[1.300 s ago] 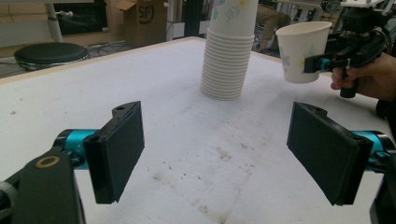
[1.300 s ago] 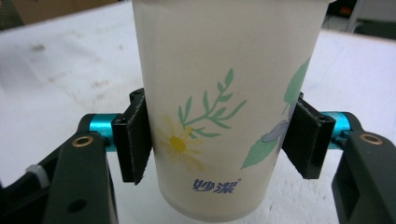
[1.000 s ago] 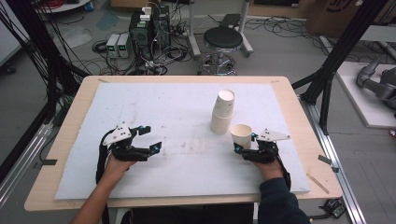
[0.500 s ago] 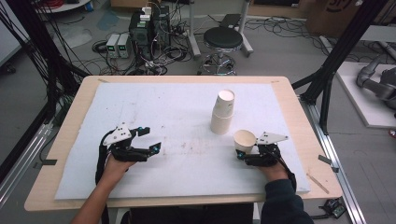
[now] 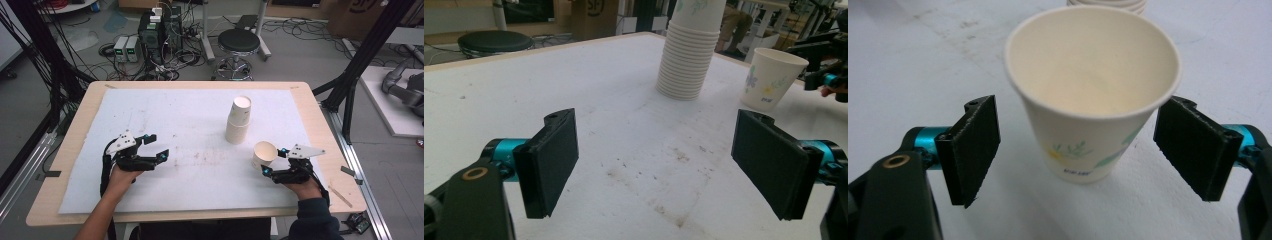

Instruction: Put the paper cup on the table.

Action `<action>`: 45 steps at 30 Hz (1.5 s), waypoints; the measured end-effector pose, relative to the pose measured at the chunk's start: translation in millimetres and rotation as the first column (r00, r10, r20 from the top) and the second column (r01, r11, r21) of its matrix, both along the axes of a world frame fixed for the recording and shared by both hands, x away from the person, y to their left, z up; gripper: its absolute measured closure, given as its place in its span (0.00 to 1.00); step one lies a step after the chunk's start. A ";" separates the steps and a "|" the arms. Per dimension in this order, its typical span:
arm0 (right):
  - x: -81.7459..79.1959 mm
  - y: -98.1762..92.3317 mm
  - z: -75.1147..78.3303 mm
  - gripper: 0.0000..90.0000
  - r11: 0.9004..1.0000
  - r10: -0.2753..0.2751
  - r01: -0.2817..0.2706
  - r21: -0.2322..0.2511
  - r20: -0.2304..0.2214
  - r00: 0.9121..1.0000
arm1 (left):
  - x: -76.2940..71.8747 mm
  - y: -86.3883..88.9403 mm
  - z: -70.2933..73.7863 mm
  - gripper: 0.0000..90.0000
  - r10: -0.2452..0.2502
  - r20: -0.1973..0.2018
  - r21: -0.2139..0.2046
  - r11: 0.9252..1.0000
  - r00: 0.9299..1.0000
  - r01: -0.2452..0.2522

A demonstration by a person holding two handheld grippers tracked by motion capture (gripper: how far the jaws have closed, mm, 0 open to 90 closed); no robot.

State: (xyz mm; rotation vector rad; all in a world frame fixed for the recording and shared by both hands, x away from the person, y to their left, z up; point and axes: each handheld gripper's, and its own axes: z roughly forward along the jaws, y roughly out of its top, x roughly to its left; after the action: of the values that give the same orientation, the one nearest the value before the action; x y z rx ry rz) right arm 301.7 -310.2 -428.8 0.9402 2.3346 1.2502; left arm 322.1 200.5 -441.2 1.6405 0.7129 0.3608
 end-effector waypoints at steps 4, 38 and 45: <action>-8.3 -9.8 10.4 0.21 0.999 0.030 -0.031 0.015 0.011 0.999 | 0.5 1.0 0.8 0.21 0.002 0.001 -0.006 1.000 1.000 -0.002; -24.6 -27.0 49.1 0.21 0.985 -0.117 0.094 0.142 0.166 0.979 | -8.5 13.2 19.3 0.18 0.020 0.076 -0.080 0.997 0.997 -0.014; -23.6 -24.5 48.3 0.21 0.987 -0.109 0.088 0.135 0.163 0.981 | -10.0 13.6 19.3 0.18 0.018 0.070 -0.077 0.997 0.997 -0.013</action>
State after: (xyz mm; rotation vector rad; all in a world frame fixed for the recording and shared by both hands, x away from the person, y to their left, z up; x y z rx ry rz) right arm 278.1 -334.7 -380.5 0.9372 2.0734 1.3938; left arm 312.1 214.1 -421.9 1.5435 0.6791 0.3960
